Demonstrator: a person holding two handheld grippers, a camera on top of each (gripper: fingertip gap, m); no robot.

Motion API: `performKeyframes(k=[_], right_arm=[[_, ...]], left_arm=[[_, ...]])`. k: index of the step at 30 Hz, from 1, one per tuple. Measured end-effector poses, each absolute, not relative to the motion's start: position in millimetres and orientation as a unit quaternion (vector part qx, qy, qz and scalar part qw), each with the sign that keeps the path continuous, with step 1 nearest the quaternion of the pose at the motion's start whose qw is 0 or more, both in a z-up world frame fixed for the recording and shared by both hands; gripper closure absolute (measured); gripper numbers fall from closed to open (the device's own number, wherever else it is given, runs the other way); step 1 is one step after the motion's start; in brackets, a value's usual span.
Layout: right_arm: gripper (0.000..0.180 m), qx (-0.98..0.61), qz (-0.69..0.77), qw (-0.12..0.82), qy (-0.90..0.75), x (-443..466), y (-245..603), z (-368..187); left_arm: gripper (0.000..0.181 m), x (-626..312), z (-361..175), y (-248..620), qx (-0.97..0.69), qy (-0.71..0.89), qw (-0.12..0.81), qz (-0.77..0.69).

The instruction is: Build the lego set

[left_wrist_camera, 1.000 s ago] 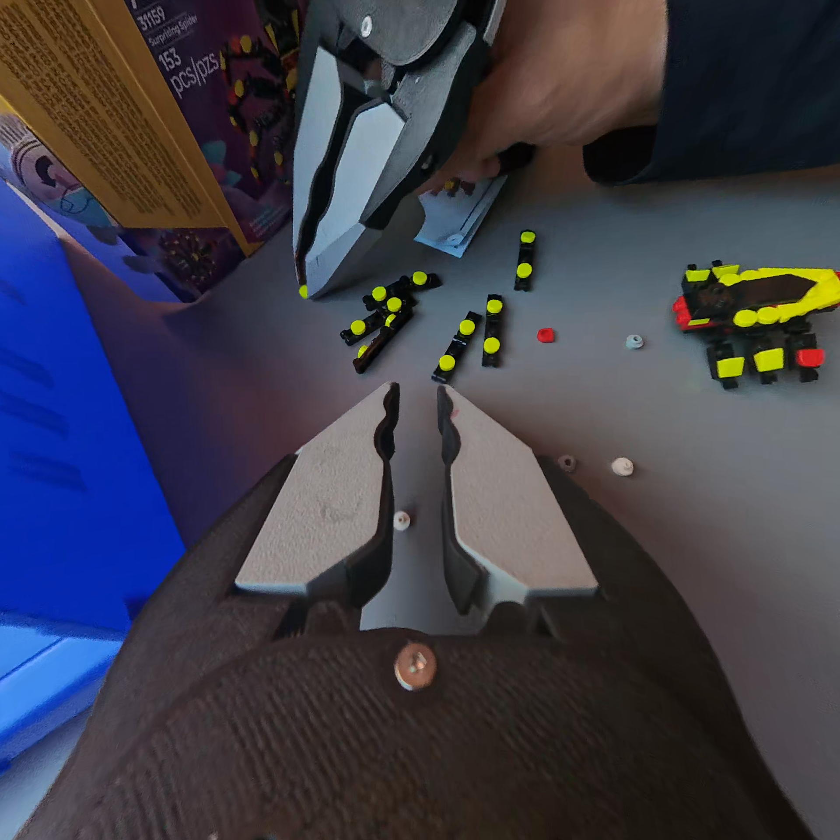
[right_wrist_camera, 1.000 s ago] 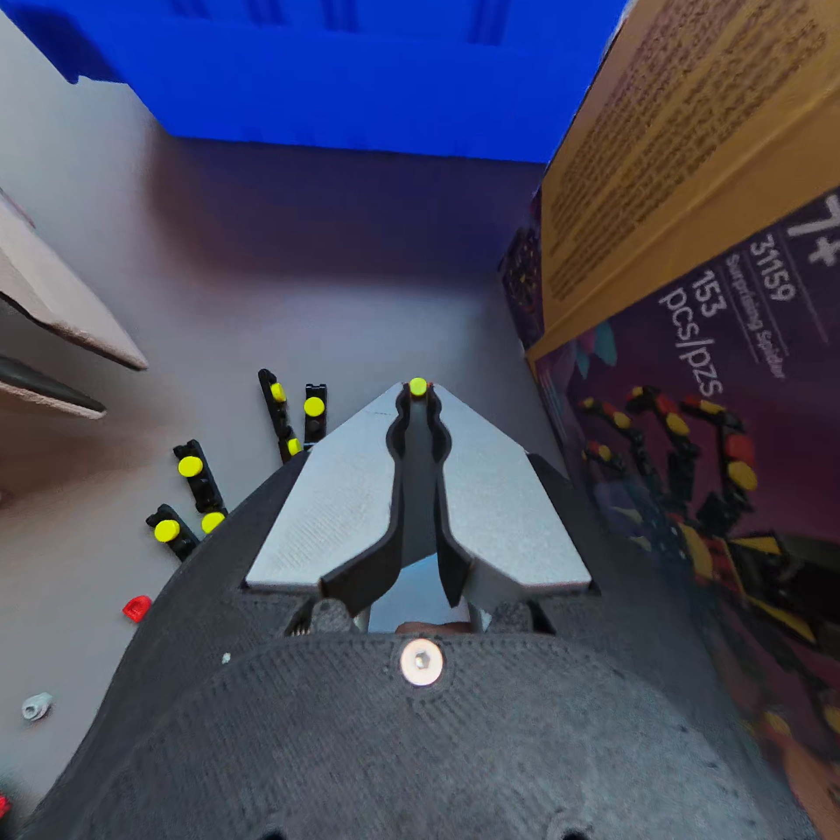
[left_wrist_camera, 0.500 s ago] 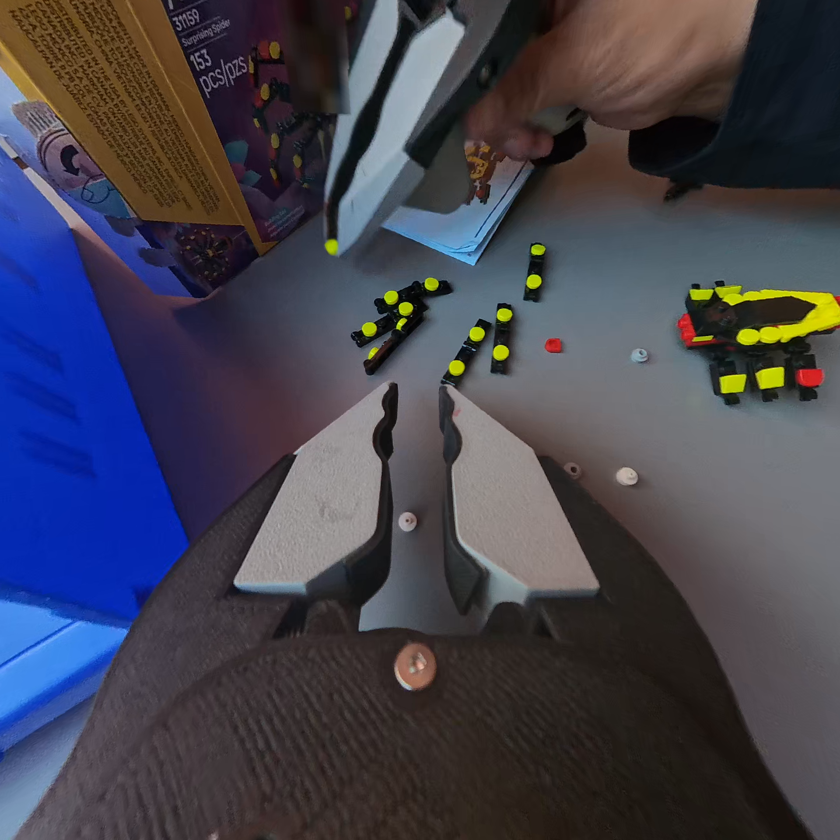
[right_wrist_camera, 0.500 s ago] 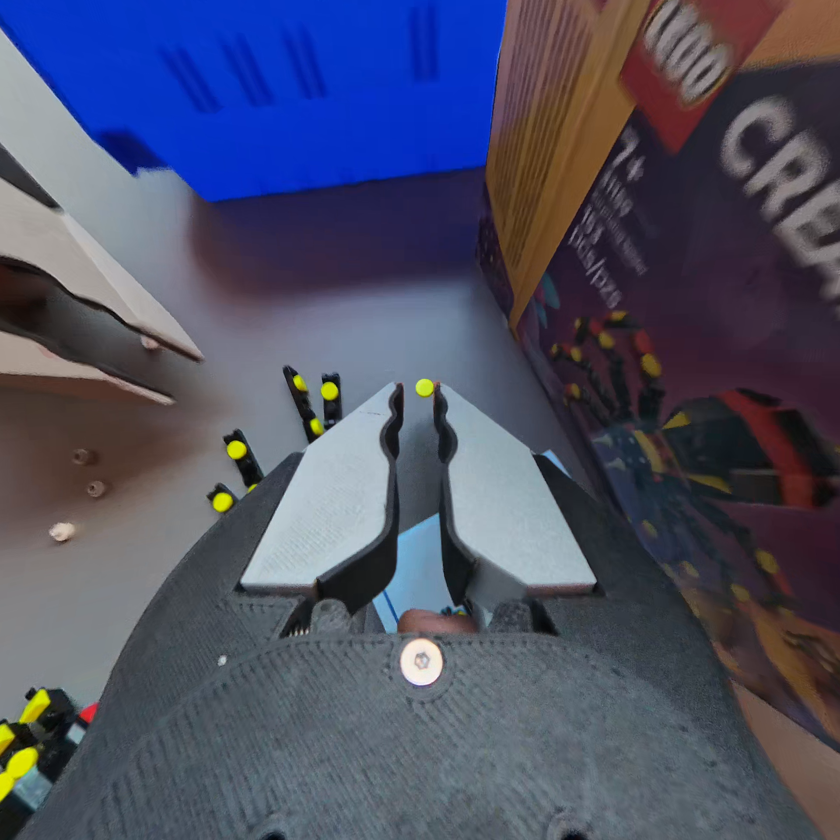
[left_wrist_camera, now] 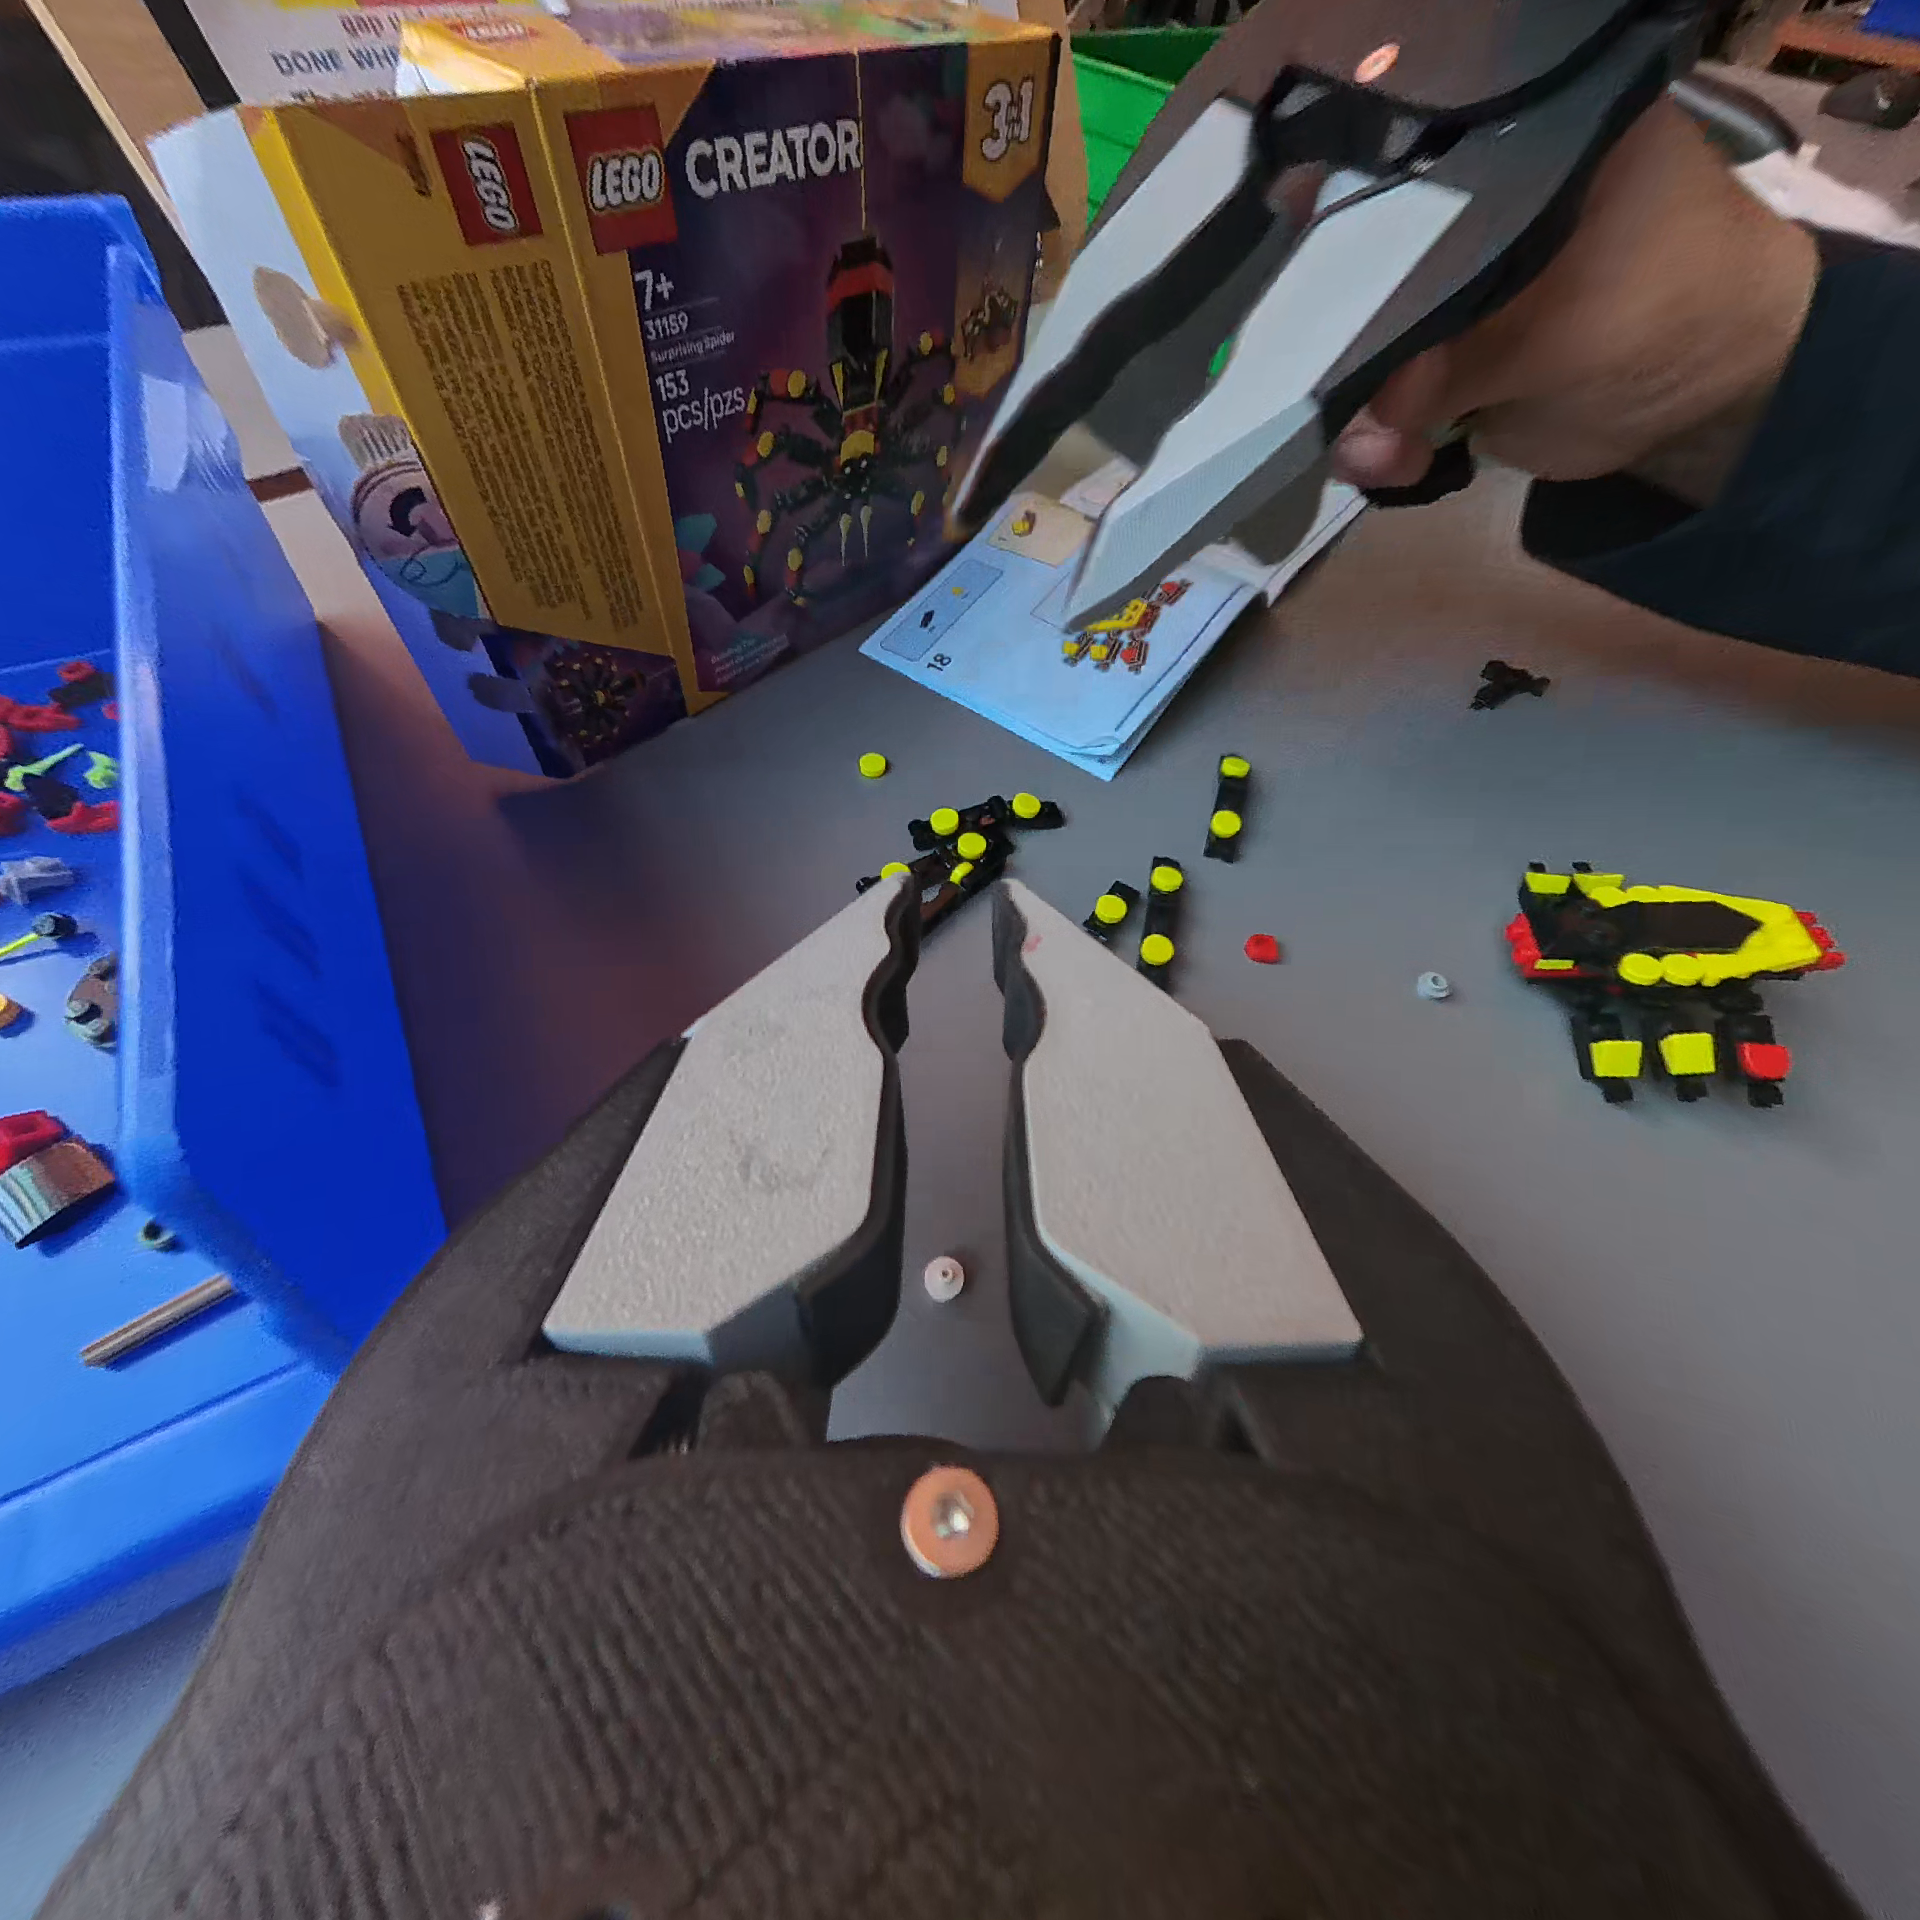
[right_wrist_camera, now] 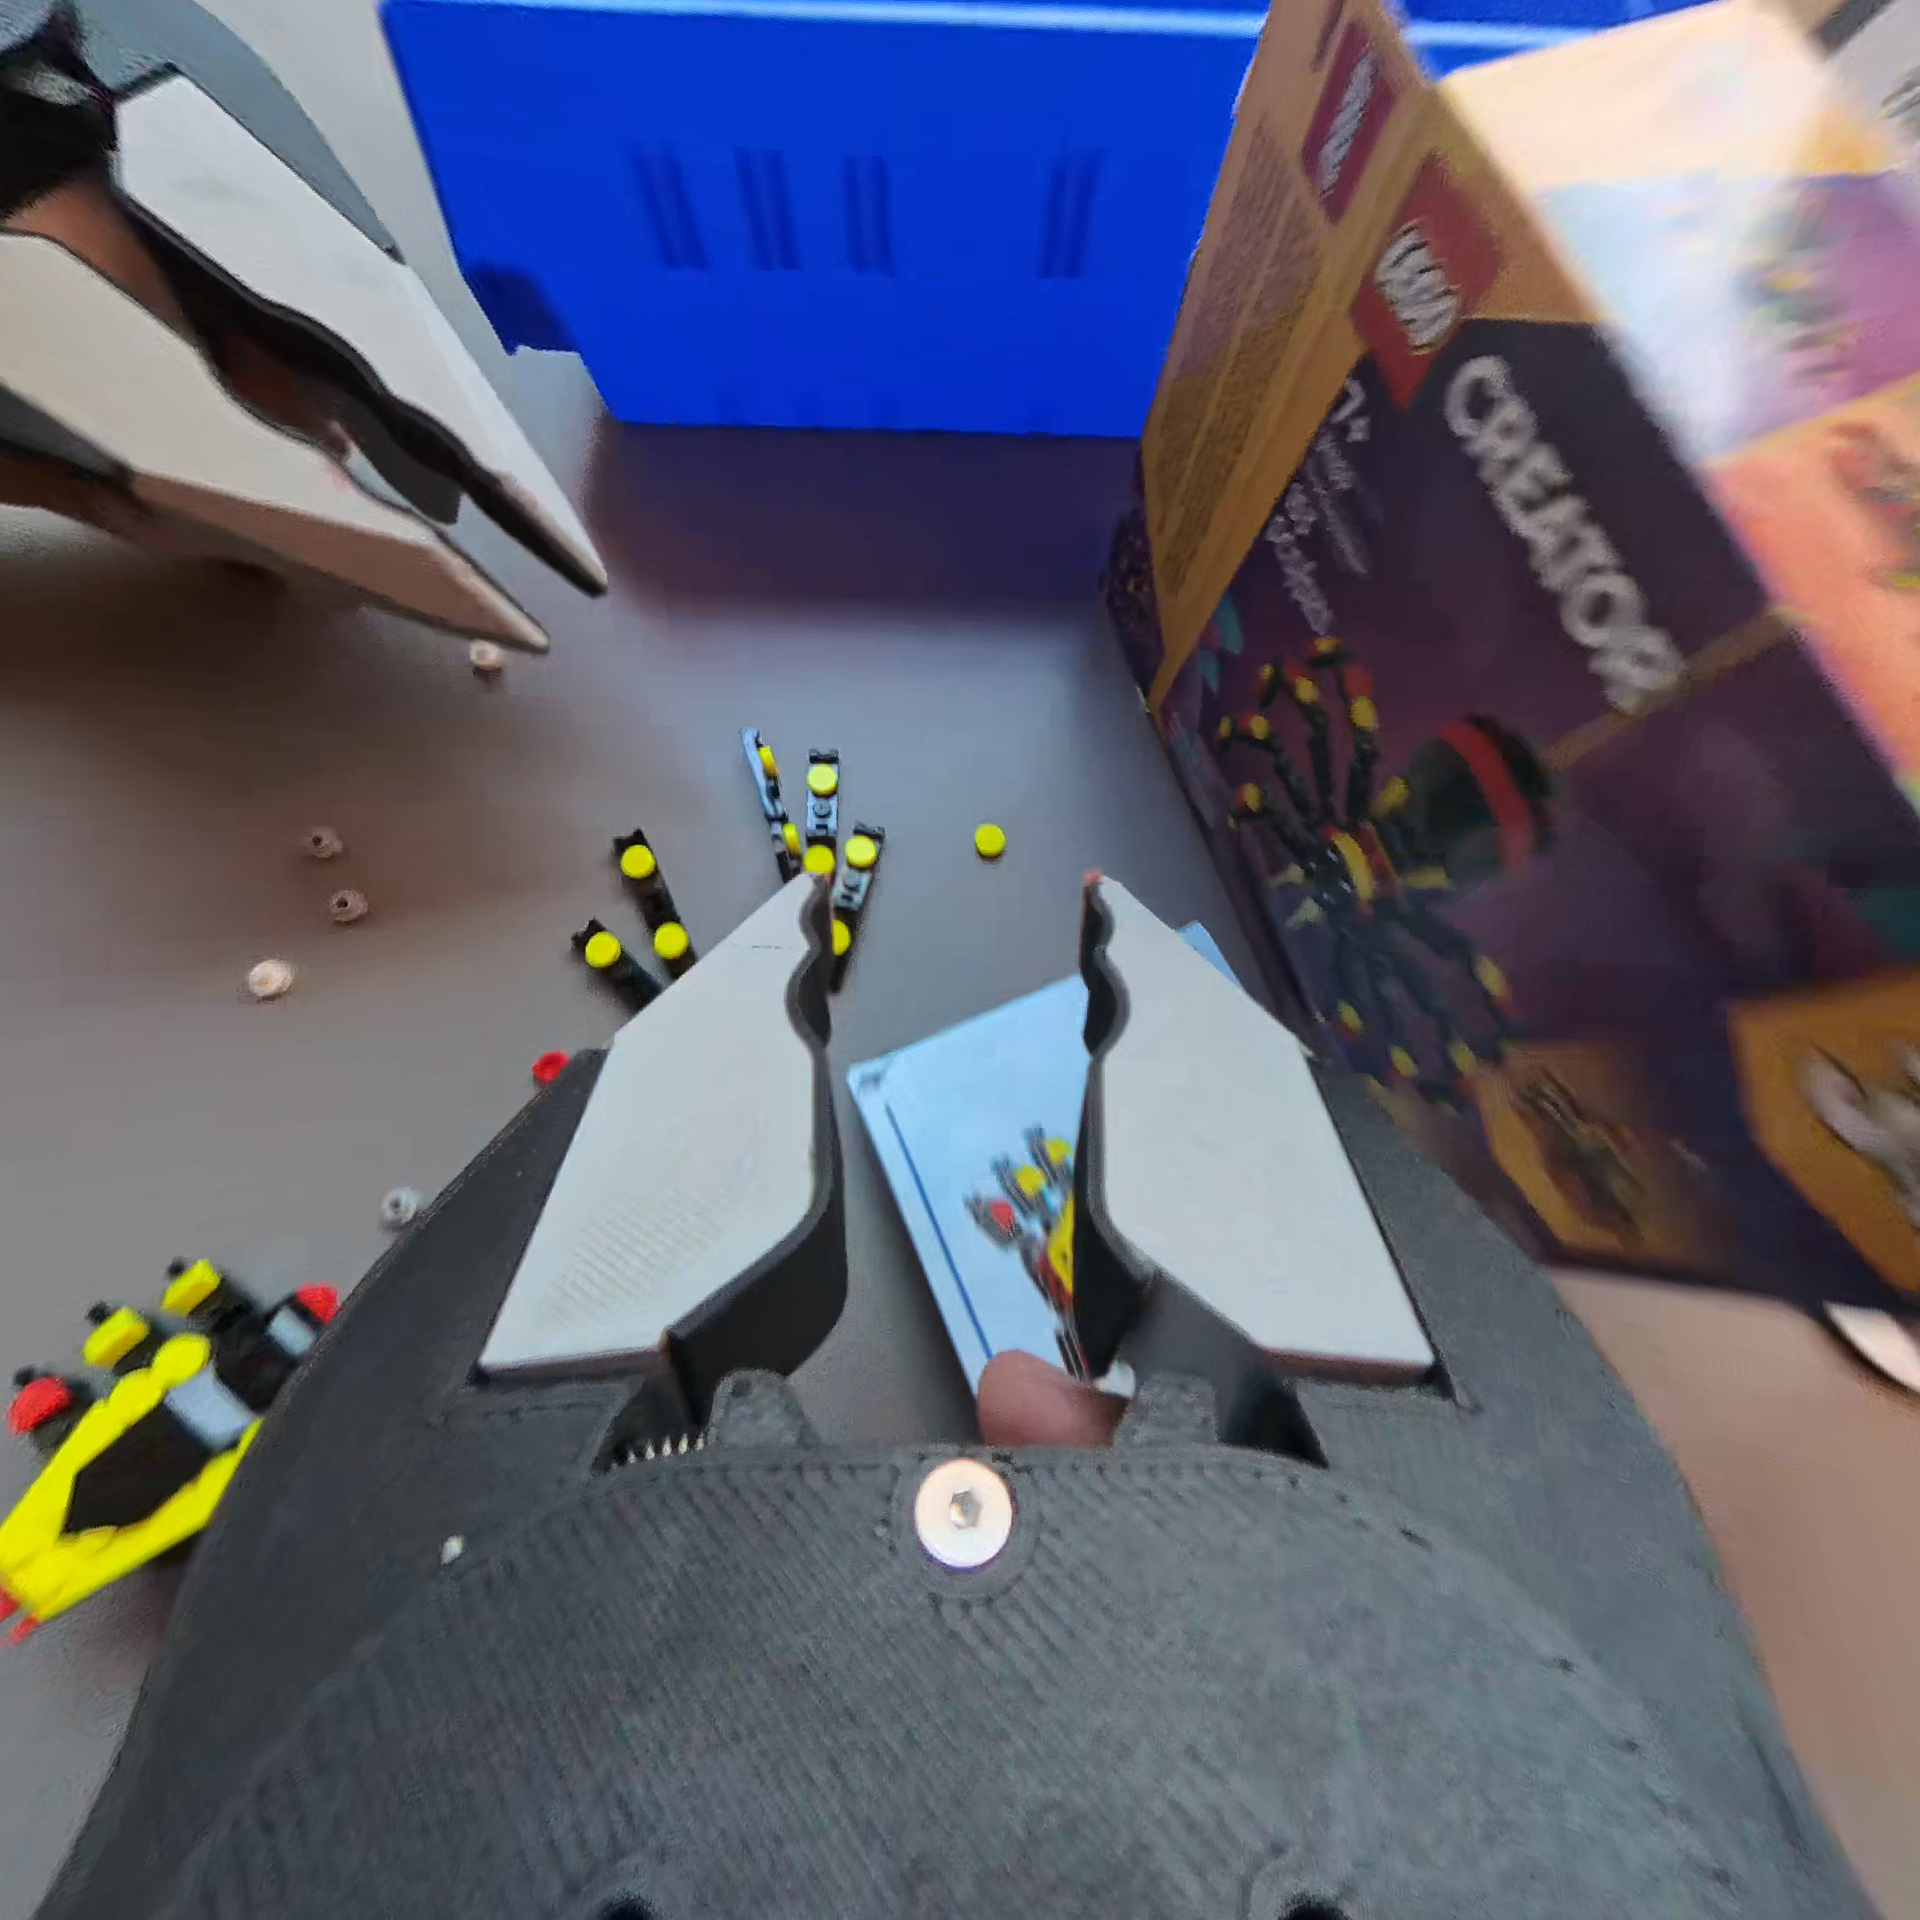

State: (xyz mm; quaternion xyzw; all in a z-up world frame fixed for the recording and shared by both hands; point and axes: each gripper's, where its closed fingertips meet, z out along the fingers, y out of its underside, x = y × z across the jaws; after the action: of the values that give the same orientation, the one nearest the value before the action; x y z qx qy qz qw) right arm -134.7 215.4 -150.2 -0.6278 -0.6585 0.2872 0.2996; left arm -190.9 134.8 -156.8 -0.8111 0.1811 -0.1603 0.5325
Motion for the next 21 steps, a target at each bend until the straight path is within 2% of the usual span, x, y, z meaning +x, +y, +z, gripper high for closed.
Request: performKeyframes(k=[1, 7, 14, 21], right_arm=[[0.135, -0.626, 0.28, 0.319, -0.655, -121, 219, -140], [0.139, -0.637, 0.3, 0.404, -0.584, -31, 237, -107], [0.138, -0.656, 0.317, 0.413, -0.546, 11, 254, -154], [0.134, -0.683, 0.316, 0.384, -0.535, 15, 264, -171]], left_arm=[[0.17, -192, -156, 134, -0.81, 0.18, 0.535, -0.159], [0.17, -191, -157, 132, -0.809, 0.19, 0.538, -0.142], [0.17, -190, -143, 147, -0.807, 0.179, 0.55, -0.12], [0.17, -170, -111, 194, -0.789, 0.236, 0.56, -0.089]])
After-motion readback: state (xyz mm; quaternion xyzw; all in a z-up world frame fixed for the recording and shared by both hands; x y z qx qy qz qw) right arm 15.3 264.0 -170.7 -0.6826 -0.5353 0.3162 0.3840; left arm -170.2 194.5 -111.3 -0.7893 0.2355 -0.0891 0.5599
